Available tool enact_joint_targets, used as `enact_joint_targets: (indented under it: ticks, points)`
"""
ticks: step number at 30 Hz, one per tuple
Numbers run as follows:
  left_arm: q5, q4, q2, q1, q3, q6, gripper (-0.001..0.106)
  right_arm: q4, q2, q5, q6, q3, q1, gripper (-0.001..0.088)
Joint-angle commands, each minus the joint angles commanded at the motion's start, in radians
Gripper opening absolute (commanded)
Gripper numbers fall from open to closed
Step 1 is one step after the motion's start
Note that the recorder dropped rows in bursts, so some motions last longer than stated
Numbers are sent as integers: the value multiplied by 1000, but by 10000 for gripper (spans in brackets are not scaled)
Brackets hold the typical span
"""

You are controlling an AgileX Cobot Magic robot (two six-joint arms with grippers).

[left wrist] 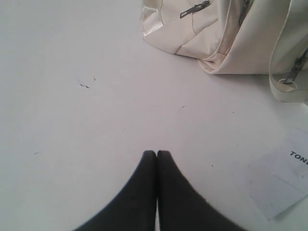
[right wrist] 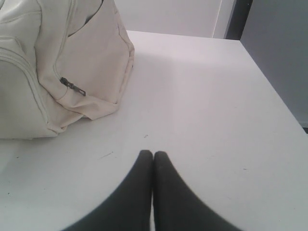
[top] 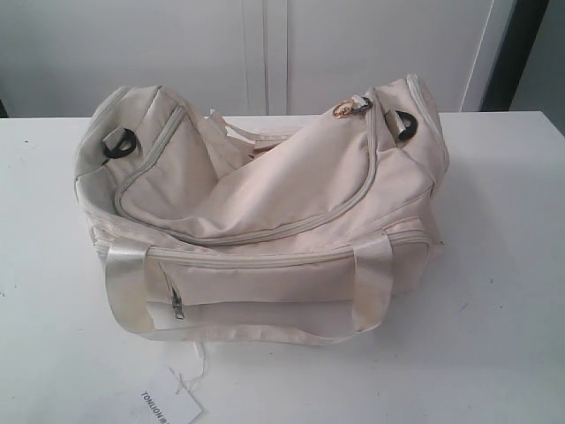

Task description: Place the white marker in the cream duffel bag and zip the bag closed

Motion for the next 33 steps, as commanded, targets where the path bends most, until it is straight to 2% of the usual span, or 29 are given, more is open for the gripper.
enact_joint_targets:
  ticks: [18, 23, 33]
  points:
    - [0, 0, 0, 11, 0, -3, 0, 0, 0, 0, 0, 0, 0, 0]
    - [0, 0, 0, 40, 0, -3, 0, 0, 0, 0, 0, 0, 0, 0]
    - [0, 0, 0, 40, 0, -3, 0, 0, 0, 0, 0, 0, 0, 0]
